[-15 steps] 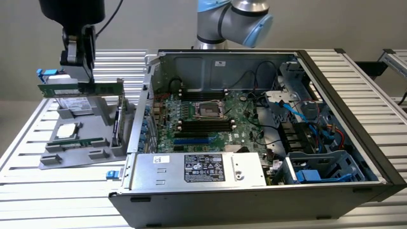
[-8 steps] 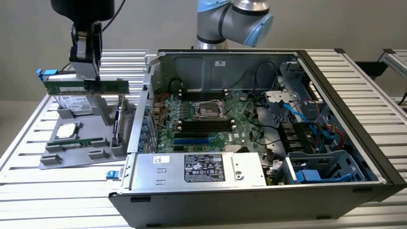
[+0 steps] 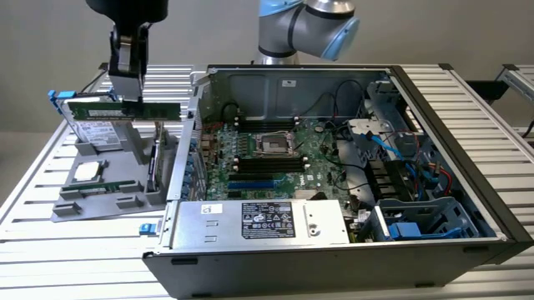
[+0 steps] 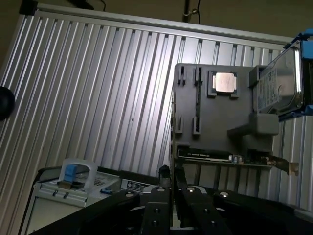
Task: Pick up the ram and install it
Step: 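Pick up the ram and move it above insertion slot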
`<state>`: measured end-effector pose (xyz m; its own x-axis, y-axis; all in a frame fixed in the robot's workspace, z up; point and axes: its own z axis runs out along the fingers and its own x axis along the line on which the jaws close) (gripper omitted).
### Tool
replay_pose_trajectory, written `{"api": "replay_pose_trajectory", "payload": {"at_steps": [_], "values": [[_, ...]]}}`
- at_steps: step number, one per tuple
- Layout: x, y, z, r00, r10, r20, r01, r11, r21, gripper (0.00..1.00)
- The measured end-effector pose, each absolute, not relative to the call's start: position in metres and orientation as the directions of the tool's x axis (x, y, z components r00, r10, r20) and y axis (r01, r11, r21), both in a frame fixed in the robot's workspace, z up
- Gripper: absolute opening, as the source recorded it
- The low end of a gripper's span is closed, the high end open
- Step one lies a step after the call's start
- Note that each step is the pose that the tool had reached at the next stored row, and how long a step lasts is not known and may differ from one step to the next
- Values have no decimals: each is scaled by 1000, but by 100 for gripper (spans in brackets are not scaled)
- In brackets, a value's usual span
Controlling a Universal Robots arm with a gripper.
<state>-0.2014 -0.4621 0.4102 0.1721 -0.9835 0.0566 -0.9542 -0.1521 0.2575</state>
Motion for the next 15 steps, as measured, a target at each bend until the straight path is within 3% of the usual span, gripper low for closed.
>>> {"api": "replay_pose_trajectory", "payload": {"at_steps": [15], "values": [[-143,-457,410,172,-984,54,-953,-153,262,14]]}}
